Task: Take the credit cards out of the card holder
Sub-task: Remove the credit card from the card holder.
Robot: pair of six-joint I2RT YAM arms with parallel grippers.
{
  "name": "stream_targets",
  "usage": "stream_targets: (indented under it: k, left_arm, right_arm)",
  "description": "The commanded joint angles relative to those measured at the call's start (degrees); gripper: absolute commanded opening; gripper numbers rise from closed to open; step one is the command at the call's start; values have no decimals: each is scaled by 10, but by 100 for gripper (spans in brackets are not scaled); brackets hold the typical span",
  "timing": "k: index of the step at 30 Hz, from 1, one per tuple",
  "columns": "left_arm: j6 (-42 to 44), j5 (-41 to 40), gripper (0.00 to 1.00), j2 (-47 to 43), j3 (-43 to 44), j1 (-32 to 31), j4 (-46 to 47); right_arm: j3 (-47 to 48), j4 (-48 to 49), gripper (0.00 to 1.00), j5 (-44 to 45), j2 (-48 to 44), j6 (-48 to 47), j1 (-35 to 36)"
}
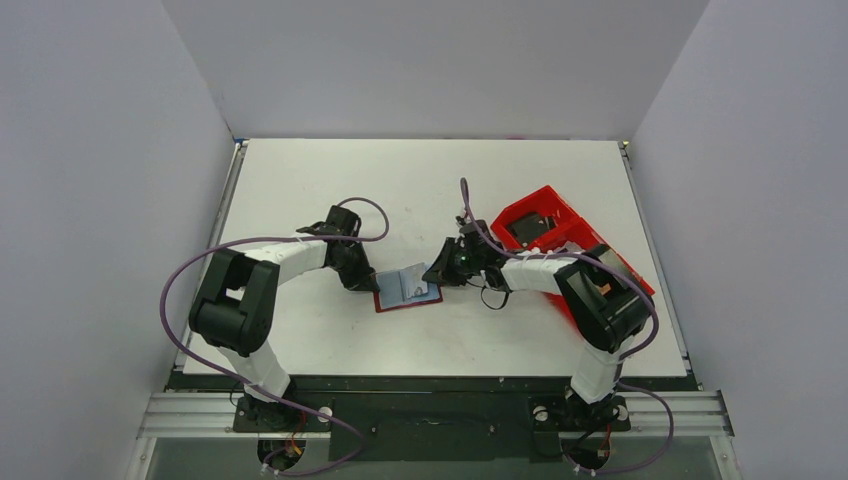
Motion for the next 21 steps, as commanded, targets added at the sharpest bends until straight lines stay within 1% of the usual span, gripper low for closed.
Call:
stream_targets:
  k: [1,8,11,13,14,15,17,20,21]
  left_arm:
    - [23,-78,0,28,-6,-3,-18]
    - [29,-76,0,12,28,-5,-36]
    - [36,-58,0,-6,46,-5,-36]
    - [40,-40,14,-22,59,-5,-32]
    - [41,-33,17,-33,71,-5,-33]
    - [45,-20,24,-38,77,-5,-33]
    - [51,-4,32,-52,101,-4,-37]
    - [52,22,36,-74,112,4,-37]
    - [50,42,38,-79,109,7,-32]
  right_arm:
    - [-4,-12,0,19,-36,-17,-6]
    - [0,-20,0,17,-53,-19,-8]
    - [3,-22,0,13,-58,-17,-9]
    - [5,-23,0,11,-61,-16,-9]
    - [6,-23,0,9,-63,-16,-11]
    - [7,-22,0,8,-63,-14,-11]
    - [8,-22,0,4,-68,-11,-15]
    - [9,-20,0,-6,-82,-6,-19]
    - [9,-19,0,-7,-85,-2,-21]
